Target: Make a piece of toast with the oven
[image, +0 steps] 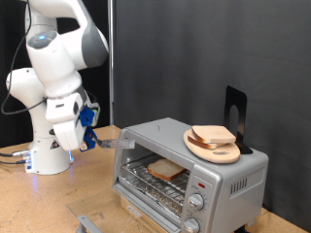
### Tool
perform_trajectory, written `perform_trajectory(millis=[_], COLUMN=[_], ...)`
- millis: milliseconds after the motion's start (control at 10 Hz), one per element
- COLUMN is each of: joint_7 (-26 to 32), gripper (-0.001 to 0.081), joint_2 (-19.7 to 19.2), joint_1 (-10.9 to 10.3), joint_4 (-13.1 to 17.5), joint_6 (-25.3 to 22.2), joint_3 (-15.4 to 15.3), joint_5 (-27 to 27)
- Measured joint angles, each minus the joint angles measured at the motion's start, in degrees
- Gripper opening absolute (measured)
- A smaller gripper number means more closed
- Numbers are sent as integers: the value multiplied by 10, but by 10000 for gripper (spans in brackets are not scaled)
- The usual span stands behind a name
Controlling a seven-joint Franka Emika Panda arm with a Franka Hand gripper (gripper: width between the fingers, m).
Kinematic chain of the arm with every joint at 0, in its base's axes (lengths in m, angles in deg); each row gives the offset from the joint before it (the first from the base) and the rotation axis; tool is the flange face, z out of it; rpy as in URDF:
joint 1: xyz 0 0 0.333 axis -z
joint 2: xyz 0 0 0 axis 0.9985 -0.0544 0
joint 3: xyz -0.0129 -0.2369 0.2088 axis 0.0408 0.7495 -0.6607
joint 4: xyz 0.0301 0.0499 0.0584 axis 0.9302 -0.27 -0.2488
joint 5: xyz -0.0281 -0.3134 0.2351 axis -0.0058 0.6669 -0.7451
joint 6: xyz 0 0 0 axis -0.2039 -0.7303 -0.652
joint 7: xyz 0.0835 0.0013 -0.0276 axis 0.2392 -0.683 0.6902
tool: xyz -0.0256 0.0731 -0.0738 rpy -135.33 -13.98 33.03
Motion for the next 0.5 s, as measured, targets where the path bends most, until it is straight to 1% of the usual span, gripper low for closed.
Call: perform_trajectory(millis=[200,400,500], joint_7=[10,9,9], gripper=[393,393,393], joint_2=[28,47,47], joint_1=[1,2,2], joint_4=[17,28,26], joint_6=[-36,-66,-64], joint_3=[23,31,31], joint_5=[-13,-14,-14])
